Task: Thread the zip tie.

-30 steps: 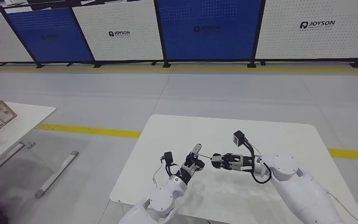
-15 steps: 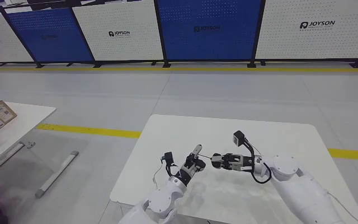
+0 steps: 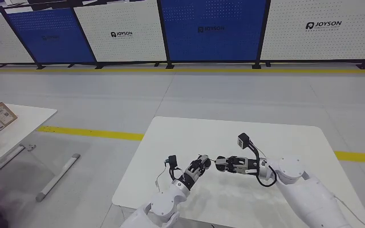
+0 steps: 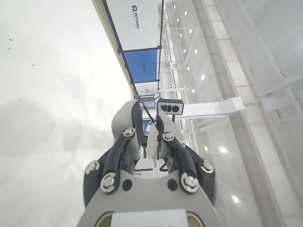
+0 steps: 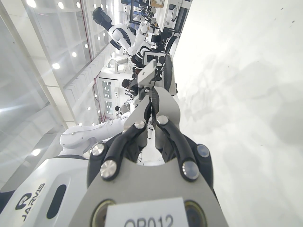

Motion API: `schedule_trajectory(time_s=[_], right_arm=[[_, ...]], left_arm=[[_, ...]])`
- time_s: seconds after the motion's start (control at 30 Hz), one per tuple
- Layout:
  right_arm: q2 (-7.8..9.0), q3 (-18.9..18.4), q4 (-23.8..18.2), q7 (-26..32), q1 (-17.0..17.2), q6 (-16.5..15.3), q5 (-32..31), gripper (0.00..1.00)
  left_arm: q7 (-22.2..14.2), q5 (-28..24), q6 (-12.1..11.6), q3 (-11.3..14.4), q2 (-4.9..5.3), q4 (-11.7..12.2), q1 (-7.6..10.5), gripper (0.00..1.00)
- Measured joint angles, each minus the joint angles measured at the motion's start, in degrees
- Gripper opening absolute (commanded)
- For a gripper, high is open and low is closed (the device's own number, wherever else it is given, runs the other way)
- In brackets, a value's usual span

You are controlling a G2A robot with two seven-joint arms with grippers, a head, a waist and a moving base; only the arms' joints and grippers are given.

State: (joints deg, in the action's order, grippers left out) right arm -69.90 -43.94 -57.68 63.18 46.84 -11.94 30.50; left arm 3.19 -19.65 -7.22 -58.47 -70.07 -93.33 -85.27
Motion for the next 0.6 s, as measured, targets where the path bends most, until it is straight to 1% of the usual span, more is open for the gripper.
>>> schedule_trajectory(time_s=[0.27,0.3,0.37,0.43,0.47,0.5,0.6], right_arm=[[0.0,0.0,0.0,0.0,0.0,0.0,0.0,0.0],[0.0,0.0,0.0,0.0,0.0,0.0,0.0,0.0],[0.0,0.0,0.0,0.0,0.0,0.0,0.0,0.0],[0.0,0.0,0.0,0.0,0.0,0.0,0.0,0.0],[0.0,0.0,0.0,0.0,0.0,0.0,0.0,0.0],[0.0,0.0,0.0,0.0,0.0,0.0,0.0,0.0],[0.0,0.0,0.0,0.0,0.0,0.0,0.0,0.0]], left_arm=[[-2.0,-0.2,0.2,-0.5,-0.04,-0.5,-0.48,0.0],[-2.1,-0.4,0.2,-0.6,-0.04,-0.6,-0.55,0.07],[-2.4,-0.7,0.3,-0.9,-0.03,-0.8,-0.71,0.27],[-2.6,-0.9,0.2,-1.2,-0.04,-1.1,-0.88,0.33],[-2.7,-1.1,0.1,-1.3,-0.05,-1.2,-0.96,0.35],[-2.8,-1.2,0.0,-1.3,-0.05,-1.3,-1.05,0.35],[-3.3,-1.5,0.0,-1.6,-0.07,-1.5,-1.22,0.3]])
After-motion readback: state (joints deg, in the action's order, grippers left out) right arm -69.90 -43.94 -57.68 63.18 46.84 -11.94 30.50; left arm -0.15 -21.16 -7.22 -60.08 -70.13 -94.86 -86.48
